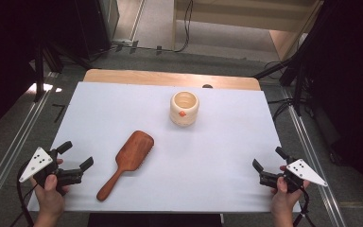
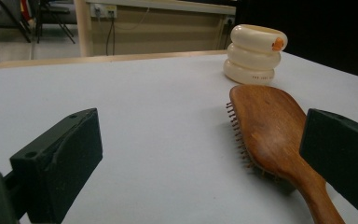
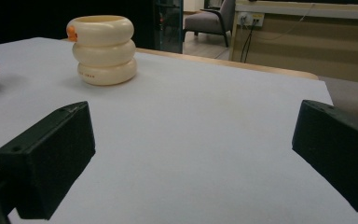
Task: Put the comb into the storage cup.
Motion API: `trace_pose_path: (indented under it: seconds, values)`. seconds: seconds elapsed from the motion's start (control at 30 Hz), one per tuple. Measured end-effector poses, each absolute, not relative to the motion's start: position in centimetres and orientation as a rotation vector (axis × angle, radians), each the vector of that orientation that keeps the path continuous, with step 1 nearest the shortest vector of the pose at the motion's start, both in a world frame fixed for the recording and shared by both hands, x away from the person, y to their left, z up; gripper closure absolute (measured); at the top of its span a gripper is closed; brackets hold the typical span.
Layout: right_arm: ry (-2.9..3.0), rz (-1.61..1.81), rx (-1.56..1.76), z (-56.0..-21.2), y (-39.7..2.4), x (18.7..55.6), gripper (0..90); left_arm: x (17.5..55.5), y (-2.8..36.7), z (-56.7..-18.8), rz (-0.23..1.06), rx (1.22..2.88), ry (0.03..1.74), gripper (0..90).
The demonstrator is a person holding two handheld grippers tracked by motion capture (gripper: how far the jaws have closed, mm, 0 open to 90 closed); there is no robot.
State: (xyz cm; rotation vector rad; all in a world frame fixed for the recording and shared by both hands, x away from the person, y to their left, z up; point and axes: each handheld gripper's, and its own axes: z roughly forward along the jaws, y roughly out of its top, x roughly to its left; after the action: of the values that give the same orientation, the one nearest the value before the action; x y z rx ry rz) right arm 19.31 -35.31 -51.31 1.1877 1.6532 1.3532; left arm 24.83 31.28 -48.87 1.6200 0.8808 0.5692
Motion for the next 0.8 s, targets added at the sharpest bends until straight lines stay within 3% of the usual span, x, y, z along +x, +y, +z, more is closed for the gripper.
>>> trace_pose_path:
  seconds: [0.8]
  values:
    - [1.668, 1.341, 1.171, -51.4, -35.2, 19.3, 0.0, 24.1, 29.8, -44.8, 0.605, 1.664, 0.875, 0.0]
